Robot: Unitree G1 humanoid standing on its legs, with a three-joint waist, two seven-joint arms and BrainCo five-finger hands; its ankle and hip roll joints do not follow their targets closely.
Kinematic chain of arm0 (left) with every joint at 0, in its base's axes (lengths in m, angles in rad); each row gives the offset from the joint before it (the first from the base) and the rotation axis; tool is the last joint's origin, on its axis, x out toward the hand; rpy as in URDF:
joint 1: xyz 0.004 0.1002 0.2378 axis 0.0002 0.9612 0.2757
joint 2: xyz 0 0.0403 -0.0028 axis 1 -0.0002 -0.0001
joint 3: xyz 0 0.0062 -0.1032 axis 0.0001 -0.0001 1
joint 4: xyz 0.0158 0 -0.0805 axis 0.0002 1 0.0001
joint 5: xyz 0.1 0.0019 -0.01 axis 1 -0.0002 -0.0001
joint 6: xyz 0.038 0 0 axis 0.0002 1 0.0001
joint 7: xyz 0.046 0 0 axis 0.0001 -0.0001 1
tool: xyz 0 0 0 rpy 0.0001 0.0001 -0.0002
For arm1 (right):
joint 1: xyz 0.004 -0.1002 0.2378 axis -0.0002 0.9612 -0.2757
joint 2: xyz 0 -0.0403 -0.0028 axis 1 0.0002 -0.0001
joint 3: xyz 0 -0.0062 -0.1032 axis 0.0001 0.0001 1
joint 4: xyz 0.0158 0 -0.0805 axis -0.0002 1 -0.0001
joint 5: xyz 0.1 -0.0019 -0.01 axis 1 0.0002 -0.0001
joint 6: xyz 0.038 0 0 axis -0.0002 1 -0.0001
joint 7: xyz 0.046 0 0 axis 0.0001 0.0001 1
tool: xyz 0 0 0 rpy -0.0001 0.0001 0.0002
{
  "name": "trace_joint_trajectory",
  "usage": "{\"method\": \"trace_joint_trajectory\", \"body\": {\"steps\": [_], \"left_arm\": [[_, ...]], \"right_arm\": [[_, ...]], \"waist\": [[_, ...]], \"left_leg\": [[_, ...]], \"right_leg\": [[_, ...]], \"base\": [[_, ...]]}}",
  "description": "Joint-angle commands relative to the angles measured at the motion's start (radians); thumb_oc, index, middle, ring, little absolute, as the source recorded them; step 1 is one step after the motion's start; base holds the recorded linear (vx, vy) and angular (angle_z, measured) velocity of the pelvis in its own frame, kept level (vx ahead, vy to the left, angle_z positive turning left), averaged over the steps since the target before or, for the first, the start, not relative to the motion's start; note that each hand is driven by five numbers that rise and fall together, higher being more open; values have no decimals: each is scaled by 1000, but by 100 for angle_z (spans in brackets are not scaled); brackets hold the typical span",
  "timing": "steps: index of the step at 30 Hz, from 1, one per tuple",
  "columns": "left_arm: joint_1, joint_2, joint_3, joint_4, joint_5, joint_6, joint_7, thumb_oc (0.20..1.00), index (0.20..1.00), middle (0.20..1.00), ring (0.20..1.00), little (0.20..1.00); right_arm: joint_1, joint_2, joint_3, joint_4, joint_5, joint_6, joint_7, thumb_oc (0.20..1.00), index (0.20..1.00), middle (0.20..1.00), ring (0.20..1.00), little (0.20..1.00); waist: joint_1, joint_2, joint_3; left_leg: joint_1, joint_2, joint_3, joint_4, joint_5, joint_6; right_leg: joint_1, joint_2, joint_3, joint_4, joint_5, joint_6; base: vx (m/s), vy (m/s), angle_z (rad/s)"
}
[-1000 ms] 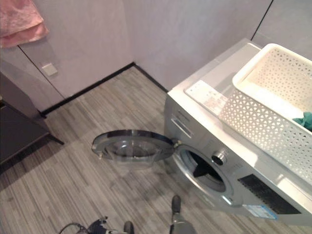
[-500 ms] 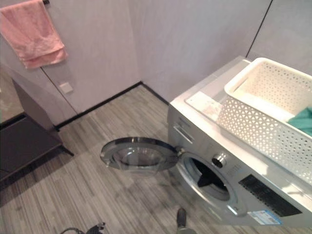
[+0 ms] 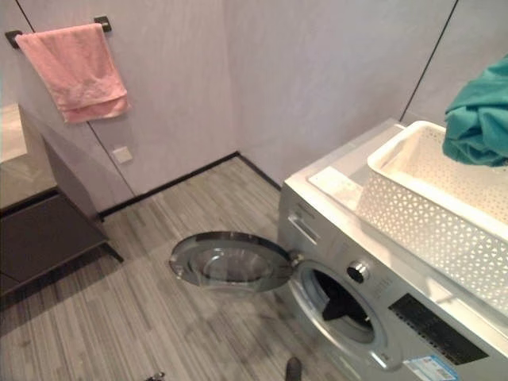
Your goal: Grab the laundry basket,head to the washer,open it,put in the laundry and shut it.
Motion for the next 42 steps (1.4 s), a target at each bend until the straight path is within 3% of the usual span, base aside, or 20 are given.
{"method": "trace_joint_trajectory", "body": {"steps": [1,7,16,18,20,23,25,27,28,29,30,32,33,36,37,42], "left_arm": [[-38,19,-37,34,43,-8,15,1000,1000,1000,1000,1000],[-57,35,-47,-11,59,-9,18,1000,1000,1000,1000,1000],[-99,66,-31,-97,53,-20,14,1000,1000,1000,1000,1000],[-106,75,-37,-137,61,-22,0,1000,1000,1000,1000,1000],[-113,90,-40,-176,58,-23,-10,1000,1000,1000,1000,1000],[-124,95,-38,-222,31,-23,-20,1000,1000,1000,1000,1000],[-132,102,-27,-247,4,-24,-23,1000,1000,1000,1000,1000],[-131,103,-15,-256,1,-21,-24,1000,1000,1000,1000,1000],[-131,104,-15,-256,1,-21,-24,1000,1000,1000,1000,1000],[-124,107,2,-267,-6,-20,-24,1000,1000,1000,1000,1000],[-118,107,16,-277,-12,-22,-21,1000,1000,1000,1000,1000],[-102,106,26,-297,-20,-28,-31,1000,1000,1000,1000,1000],[-93,106,36,-310,-27,-32,-41,1000,1000,1000,1000,1000],[-71,117,39,-346,-34,-44,-65,1000,1000,1000,1000,1000],[-52,138,19,-407,-38,-52,-94,1000,1000,1000,1000,1000],[-43,186,-58,-497,-41,-83,-157,1000,1000,1000,1000,1000]], "right_arm": [[-33,-44,-55,-55,-87,-35,-118,200,200,200,200,200],[58,-61,-165,-163,-133,-22,-145,200,200,200,200,200],[186,-79,-308,-394,-192,3,-137,200,200,200,200,200],[239,-87,-367,-451,-226,23,-134,200,200,200,200,200],[301,-80,-431,-507,-223,34,-123,200,200,200,200,200],[373,16,-457,-578,-128,9,-92,200,200,200,200,200],[420,128,-457,-655,-19,-36,-78,200,200,200,200,200],[467,222,-440,-745,9,-55,-45,200,200,200,200,200],[468,223,-441,-747,8,-54,-45,200,200,200,200,200],[547,298,-449,-849,40,-72,-2,200,200,200,200,200],[587,332,-450,-897,63,-85,24,200,200,200,200,200],[659,403,-417,-983,105,-105,88,200,200,200,200,200],[686,426,-387,-1019,126,-106,128,200,200,200,200,200],[733,428,-340,-1056,177,-109,193,200,200,200,200,200],[740,408,-234,-1065,239,-99,254,200,200,200,200,200],[732,343,43,-1050,304,-45,403,200,200,200,200,200]], "waist": [[-13,-45,-20],[-23,-54,-18],[-85,-74,-1],[-118,-75,4],[-147,-78,22],[-162,-69,56],[-166,-60,84],[-167,-47,90],[-167,-48,89],[-163,-33,87],[-157,-31,80],[-138,-39,57],[-132,-44,46],[-120,-47,28],[-106,-50,25],[-76,-56,29]], "left_leg": [[-31,53,-80,19,-7,-6],[-23,27,-63,45,-44,14],[11,-52,19,120,-144,80],[19,-81,39,149,-177,105],[19,-115,61,171,-198,128],[11,-131,104,192,-214,143],[-8,-136,139,197,-198,151],[-19,-130,167,184,-185,155],[-20,-131,167,184,-183,155],[-32,-121,183,173,-173,158],[-42,-120,194,166,-163,159],[-52,-122,216,156,-150,153],[-50,-123,230,143,-146,150],[-48,-119,244,132,-141,145],[-45,-114,246,128,-137,139],[-38,-101,223,116,-121,120]], "right_leg": [[56,-81,37,115,-182,84],[44,-99,66,118,-162,101],[-9,-149,170,160,-98,152],[-24,-164,210,168,-63,168],[-56,-174,266,171,8,186],[-100,-176,288,143,84,188],[-129,-177,229,133,60,171],[-120,-172,173,162,-2,149],[-122,-172,174,163,-1,149],[-97,-151,153,229,-79,133],[-74,-143,138,247,-106,128],[-28,-142,112,241,-127,127],[-26,-144,110,221,-105,133],[-18,-141,110,187,-99,135],[-12,-141,105,164,-91,137],[11,-142,75,137,-102,132]], "base": [[-35,107,-2],[-31,106,-7],[-41,185,-38],[-44,241,-61],[-101,199,-47],[-150,134,-64],[-222,109,-79],[-149,55,-79],[-123,39,-66],[-126,24,-49],[-140,16,-30],[-47,-54,-25],[15,-86,-38],[63,-73,-34],[40,-70,-32],[36,-84,-1]]}}
